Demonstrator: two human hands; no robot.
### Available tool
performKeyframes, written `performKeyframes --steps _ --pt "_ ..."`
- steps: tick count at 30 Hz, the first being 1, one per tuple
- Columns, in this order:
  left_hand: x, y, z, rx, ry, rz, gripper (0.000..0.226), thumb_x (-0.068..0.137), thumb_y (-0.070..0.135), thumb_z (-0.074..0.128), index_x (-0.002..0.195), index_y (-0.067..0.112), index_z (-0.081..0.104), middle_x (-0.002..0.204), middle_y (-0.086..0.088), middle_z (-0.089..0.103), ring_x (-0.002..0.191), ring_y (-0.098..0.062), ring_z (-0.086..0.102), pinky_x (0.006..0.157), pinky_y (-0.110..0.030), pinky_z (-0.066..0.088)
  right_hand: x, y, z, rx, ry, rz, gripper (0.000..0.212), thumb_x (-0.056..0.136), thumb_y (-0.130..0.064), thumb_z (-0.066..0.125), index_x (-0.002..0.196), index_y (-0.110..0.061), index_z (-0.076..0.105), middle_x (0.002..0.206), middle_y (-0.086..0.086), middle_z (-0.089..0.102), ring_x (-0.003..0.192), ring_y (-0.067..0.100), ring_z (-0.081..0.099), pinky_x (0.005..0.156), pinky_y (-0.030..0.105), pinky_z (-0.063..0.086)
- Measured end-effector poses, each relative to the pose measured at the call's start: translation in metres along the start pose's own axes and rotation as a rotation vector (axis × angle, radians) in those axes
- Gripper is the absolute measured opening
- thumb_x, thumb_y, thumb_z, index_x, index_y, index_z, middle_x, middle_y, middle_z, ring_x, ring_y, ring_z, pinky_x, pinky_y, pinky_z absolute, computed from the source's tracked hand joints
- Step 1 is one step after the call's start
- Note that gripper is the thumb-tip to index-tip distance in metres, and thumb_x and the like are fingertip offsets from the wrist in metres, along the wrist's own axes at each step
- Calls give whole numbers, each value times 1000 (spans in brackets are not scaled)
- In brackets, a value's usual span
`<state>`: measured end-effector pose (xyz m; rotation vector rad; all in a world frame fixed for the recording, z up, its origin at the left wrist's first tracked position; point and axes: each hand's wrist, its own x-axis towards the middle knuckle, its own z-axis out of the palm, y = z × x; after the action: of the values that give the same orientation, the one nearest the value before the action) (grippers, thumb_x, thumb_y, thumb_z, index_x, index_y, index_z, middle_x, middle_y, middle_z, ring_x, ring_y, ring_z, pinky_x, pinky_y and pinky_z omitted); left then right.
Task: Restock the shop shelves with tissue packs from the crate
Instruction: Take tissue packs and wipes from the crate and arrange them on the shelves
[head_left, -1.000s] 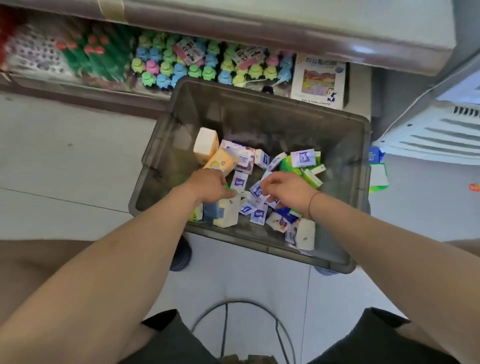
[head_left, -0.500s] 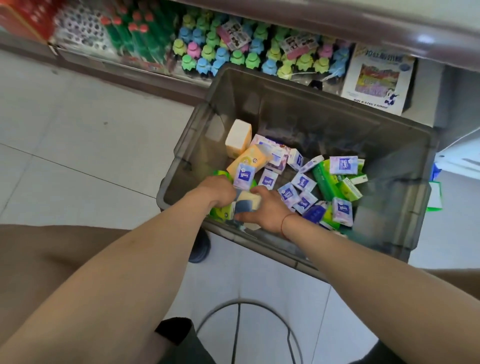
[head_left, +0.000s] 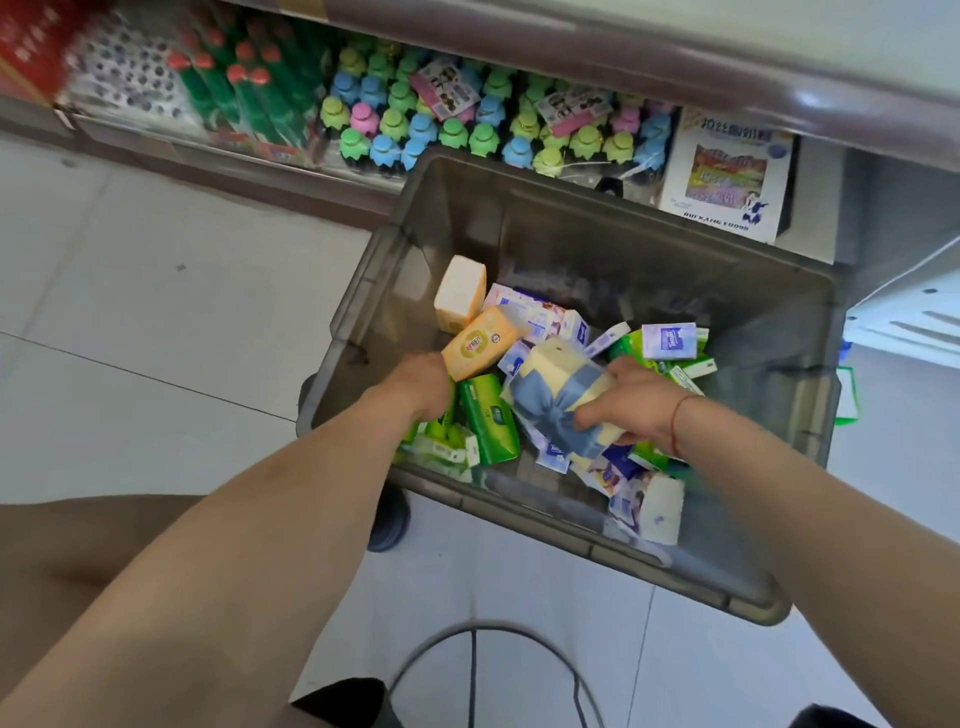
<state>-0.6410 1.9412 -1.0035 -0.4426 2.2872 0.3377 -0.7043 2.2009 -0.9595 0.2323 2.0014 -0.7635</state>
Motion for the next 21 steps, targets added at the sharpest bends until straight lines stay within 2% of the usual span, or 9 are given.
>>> performKeyframes --steps 4,7,9,13,16,18,20,21 --pt "14 11 5 -30 -51 -98 71 86 21 73 143 1 34 136 -18 53 123 -35 58 94 -40 52 -3 8 -14 138 36 -41 64 68 -14 91 115 -22 49 111 10 65 102 31 68 85 53 62" --pt "26 11 16 -33 -114 -145 90 79 37 82 147 3 32 139 -17 48 125 -33 56 93 -37 50 -5 14 -16 322 -74 -8 66 75 -9 86 131 -21 54 118 10 69 105 28 71 74 38 63" --pt "32 14 17 -29 -99 -179 83 80 35 78 146 7 36 142 -18 46 125 -33 57 91 -38 51 -5 15 -19 424 -120 -7 70 77 -8 85 138 -20 52 122 12 70 108 29 71 73 34 61" --pt "33 34 16 112 38 -183 52 95 18 57 142 9 38 147 -21 36 137 -39 42 106 -45 44 -5 15 -27 514 -127 -27 57 82 -11 83 132 -13 56 121 14 72 109 30 72 75 35 61" --pt "32 45 17 85 80 -204 41 98 16 52 136 8 39 145 -20 48 136 -39 45 106 -43 42 -1 21 -30 521 -121 -47 53 81 -16 83 129 -14 62 118 10 75 109 29 72 91 45 61" --pt "35 50 13 31 70 -184 55 88 17 65 135 7 40 142 -19 49 133 -37 50 104 -43 45 3 22 -34 512 -101 -71 51 81 -18 83 129 -17 65 114 6 77 108 25 73 94 45 59" --pt "35 59 10 -37 21 -97 79 66 37 78 134 11 48 135 -17 52 126 -34 54 102 -42 50 5 23 -37 514 -78 -85 51 79 -23 83 128 -19 67 114 3 77 106 21 71 84 37 58" --pt "32 64 7 -85 5 -52 86 52 49 77 128 15 57 128 -14 58 119 -30 58 99 -41 53 5 24 -38 518 -65 -88 56 74 -28 84 128 -21 68 115 3 77 106 20 70 80 34 55"
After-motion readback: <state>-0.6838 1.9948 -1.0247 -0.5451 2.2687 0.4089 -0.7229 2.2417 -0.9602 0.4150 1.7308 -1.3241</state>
